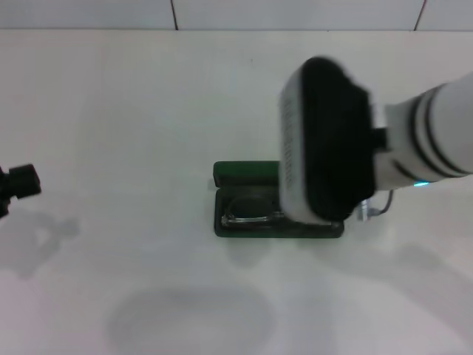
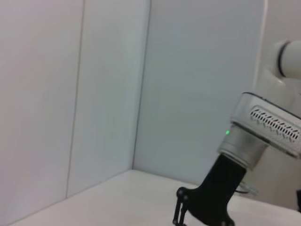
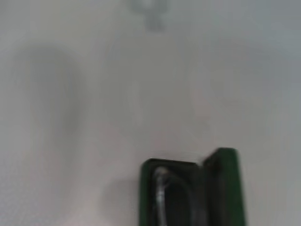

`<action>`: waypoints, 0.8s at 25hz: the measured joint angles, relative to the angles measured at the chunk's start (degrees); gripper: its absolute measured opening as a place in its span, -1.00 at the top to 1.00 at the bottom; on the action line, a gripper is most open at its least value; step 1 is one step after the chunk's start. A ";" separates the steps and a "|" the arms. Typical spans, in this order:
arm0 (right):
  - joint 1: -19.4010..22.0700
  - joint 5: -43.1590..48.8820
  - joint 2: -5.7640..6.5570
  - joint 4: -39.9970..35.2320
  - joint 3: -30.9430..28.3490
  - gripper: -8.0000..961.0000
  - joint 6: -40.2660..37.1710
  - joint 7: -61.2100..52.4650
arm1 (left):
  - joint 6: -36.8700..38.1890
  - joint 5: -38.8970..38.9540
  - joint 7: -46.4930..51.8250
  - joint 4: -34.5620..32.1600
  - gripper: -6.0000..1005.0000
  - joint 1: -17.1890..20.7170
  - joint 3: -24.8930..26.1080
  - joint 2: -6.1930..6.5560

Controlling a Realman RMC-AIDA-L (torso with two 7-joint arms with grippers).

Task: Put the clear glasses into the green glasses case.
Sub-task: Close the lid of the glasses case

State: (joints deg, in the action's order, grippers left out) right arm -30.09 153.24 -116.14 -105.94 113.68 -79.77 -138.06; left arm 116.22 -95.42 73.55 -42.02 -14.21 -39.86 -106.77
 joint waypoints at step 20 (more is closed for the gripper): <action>20.69 -64.09 0.63 17.44 -66.51 0.32 -13.40 37.11 | -3.94 -2.14 8.18 0.29 0.86 -8.51 8.67 -5.95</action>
State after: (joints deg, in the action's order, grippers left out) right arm -9.40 89.15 -115.51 -88.51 47.17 -93.17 -100.95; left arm 112.28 -97.56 81.73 -41.73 -22.72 -31.19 -112.71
